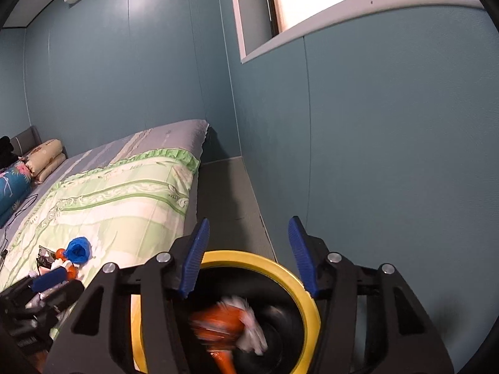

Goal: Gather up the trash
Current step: 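Carry both items over the yellow bin and open both grippers to drop them, then return to the pile and grasp lavender foam nets with both grippers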

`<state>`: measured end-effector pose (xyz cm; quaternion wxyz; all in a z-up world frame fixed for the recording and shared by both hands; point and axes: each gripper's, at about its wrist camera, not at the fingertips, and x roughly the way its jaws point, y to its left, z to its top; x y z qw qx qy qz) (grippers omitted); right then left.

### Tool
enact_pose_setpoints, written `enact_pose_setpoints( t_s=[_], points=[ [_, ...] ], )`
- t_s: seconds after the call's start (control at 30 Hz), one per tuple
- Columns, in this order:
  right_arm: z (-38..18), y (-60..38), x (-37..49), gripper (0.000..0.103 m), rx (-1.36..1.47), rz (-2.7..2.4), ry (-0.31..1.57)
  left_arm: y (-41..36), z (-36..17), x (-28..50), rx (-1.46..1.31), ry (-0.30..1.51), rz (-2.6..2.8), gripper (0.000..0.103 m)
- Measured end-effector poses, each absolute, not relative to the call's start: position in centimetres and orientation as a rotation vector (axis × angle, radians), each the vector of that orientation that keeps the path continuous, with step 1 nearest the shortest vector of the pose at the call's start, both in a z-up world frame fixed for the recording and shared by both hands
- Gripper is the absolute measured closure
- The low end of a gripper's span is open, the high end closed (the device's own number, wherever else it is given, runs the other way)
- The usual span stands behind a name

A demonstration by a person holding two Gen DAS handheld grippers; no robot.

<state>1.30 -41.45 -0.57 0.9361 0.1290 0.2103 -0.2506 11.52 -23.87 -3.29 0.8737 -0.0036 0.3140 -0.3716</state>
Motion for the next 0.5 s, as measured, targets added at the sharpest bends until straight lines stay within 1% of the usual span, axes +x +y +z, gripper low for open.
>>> enact_pose_setpoints(
  t_s=[0.2,0.3,0.43,0.5],
  points=[
    [0.6,-40.4,0.8,0.053,0.249,-0.479,0.378,-21.2,-1.3,12.8,-0.055,0.612,-0.706,0.027],
    [1.2,-39.2,0.8,0.053,0.224,-0.442,0.343,-19.6,-0.4,13.5,-0.074,0.588,-0.664,0.021],
    [1.5,-37.0,2.0,0.046,0.187,-0.366,0.329,-17.3,0.6,14.3,-0.074,0.562,-0.595,0.014],
    [1.5,-35.6,3.1,0.042,0.173,-0.316,0.326,-15.7,0.6,14.8,-0.073,0.555,-0.554,0.012]
  ],
)
